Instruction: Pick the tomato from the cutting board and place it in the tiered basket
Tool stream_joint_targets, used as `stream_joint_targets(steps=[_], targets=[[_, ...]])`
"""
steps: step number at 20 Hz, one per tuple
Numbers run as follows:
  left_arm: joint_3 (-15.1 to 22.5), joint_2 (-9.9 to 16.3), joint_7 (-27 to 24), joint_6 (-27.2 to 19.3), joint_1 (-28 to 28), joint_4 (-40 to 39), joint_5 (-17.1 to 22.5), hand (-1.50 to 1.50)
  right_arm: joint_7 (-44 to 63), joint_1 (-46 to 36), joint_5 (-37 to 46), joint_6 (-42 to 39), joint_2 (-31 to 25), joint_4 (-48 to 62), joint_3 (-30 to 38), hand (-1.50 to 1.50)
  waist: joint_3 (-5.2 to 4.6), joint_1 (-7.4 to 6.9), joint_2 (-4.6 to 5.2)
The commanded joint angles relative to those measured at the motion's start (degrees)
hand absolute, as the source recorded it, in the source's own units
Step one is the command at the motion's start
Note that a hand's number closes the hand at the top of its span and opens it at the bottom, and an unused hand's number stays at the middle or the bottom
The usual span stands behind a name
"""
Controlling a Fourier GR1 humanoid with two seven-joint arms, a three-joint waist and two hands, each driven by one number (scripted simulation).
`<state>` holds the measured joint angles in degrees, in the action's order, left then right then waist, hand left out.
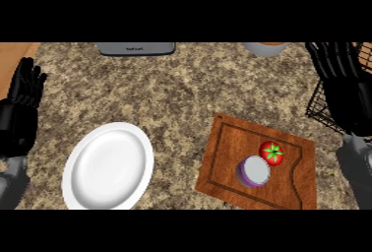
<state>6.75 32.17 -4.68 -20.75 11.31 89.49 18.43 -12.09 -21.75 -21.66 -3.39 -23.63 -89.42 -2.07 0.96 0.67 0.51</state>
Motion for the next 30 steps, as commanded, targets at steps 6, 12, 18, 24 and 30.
stream_joint_targets(steps=[6, 12, 18, 24, 30], targets=[[5.16, -1.23, 9.08, 6.96, -5.20, -2.12, 3.28, 0.00, 1.24, 7.62, 21.02, 22.91, 12.51, -6.09, -12.51, 1.50, -1.10, -0.19, -0.81], [6.86, -4.17, 9.48, 6.61, -6.97, -2.18, 4.36, 0.00, 6.62, 17.68, 29.21, 49.01, 18.26, 4.28, -2.16, -1.50, -1.15, 1.12, -0.56], [5.81, -2.90, 12.36, 8.64, -5.99, -0.87, 5.70, 0.00, 22.54, 21.68, 52.56, 55.16, 12.54, 0.08, -10.88, -1.50, -1.35, 0.22, -0.85], [6.09, -2.82, 10.23, 8.60, -8.56, -1.29, 4.73, 0.00, 36.91, 27.62, 63.04, 38.84, 2.33, 1.49, -12.35, -1.50, -2.00, 0.28, -0.98], [6.21, -3.17, 10.69, 9.64, -6.96, -1.43, 5.28, 0.00, 54.64, 25.50, 64.92, 17.82, 1.20, -4.71, -20.57, -1.50, -1.92, -1.03, -0.72]])
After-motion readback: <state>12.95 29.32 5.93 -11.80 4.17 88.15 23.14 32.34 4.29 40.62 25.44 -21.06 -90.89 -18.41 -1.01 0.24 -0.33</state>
